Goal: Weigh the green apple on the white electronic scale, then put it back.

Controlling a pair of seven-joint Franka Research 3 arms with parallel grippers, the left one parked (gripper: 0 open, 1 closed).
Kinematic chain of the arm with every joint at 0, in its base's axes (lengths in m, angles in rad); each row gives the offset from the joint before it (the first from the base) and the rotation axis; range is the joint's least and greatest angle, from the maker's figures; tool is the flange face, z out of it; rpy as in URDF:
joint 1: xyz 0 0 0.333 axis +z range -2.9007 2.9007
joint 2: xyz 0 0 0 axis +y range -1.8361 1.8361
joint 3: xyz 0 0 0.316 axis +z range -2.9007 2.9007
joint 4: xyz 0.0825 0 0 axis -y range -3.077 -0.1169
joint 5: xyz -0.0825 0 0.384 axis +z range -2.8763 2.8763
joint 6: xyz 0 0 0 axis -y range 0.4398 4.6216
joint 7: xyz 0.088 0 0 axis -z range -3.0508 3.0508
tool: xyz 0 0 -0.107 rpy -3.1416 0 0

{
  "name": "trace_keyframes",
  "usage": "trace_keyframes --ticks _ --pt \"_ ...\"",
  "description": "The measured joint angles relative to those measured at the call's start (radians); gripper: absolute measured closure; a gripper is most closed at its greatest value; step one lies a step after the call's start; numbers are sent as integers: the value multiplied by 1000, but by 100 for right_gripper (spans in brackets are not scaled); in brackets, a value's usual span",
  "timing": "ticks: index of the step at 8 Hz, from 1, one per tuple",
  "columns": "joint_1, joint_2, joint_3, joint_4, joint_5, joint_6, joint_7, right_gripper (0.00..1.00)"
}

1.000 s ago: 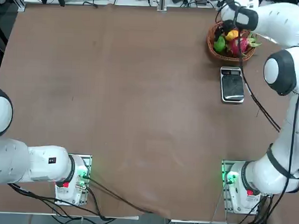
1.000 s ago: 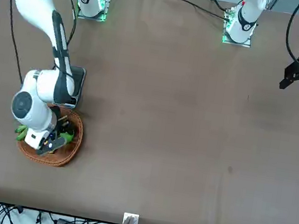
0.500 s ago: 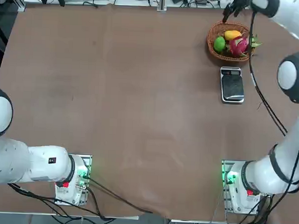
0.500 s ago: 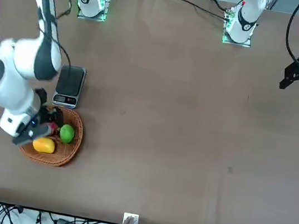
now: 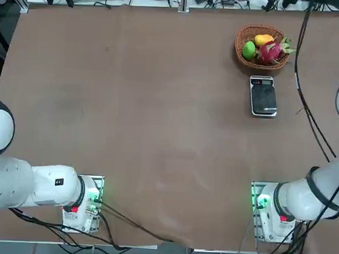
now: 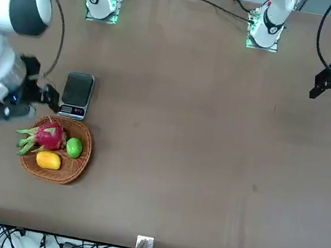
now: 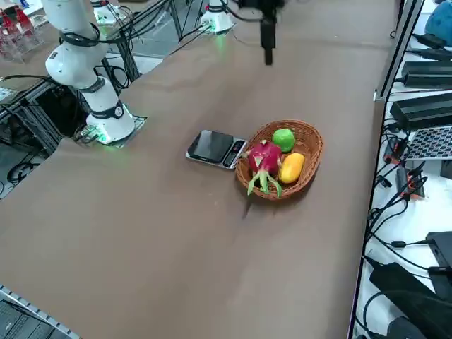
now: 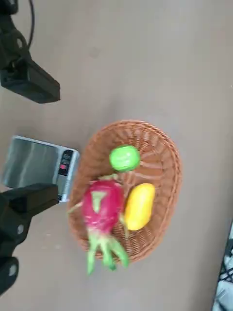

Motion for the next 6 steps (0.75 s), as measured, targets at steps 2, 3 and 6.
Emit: trace_keyframes --ticks 2,3,6 --pt "-1 -90 -2 -5 0 -91 23 0" --pt "-1 -136 -4 -21 0 -118 24 0" --pt "-4 -280 -8 -147 0 -141 47 0"
